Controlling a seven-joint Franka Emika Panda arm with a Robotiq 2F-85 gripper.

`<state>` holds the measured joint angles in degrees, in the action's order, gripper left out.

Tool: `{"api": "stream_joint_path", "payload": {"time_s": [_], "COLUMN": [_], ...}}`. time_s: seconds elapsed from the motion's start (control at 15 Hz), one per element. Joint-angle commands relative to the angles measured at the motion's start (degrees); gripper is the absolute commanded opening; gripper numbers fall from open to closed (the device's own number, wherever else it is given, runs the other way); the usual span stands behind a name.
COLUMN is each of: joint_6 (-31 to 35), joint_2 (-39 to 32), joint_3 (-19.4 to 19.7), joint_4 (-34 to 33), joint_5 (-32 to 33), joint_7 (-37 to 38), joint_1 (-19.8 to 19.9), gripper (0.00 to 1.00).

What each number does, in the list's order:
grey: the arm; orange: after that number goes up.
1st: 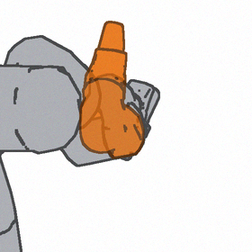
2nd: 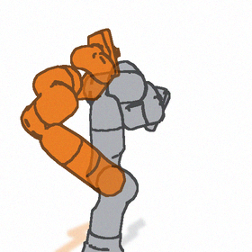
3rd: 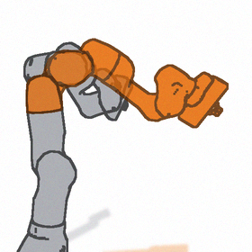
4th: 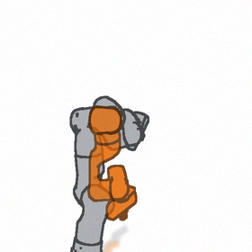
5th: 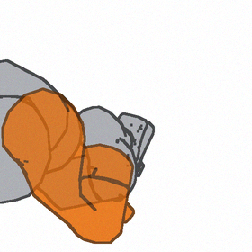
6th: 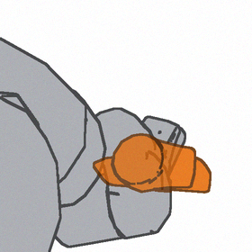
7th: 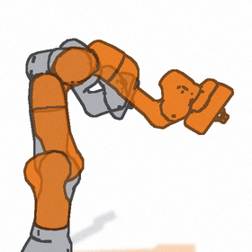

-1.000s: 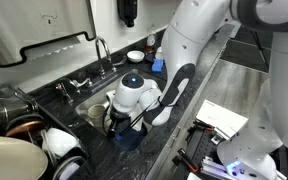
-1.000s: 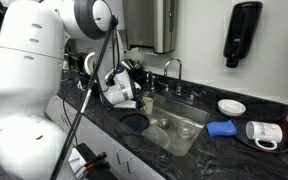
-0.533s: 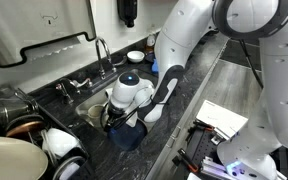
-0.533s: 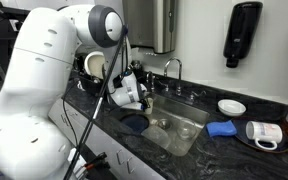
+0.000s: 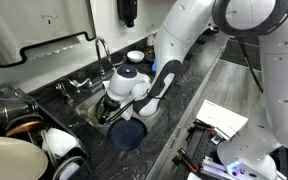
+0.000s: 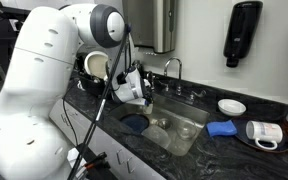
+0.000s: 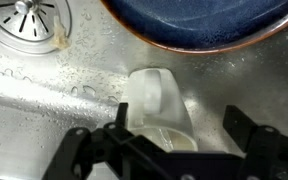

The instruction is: Put the fork in the white cup then move the cup to the right

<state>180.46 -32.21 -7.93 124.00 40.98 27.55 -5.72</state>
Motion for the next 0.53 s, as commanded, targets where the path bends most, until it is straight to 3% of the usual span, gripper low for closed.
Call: {"api": "stream_joint_path", "payload": {"time_s": [0.0,0.47], "joint_6": [-0.4,-1.14], "joint_2": [-2.17,-3.29], "joint_3": [-2.8,-2.58], "joint_4": [-1.74,-2.01], "joint_5": [-0.26,-0.01], "joint_7": [-2.18,-1.74], "joint_1": [2.38,2.96], "gripper": [0.66,0.17]}}
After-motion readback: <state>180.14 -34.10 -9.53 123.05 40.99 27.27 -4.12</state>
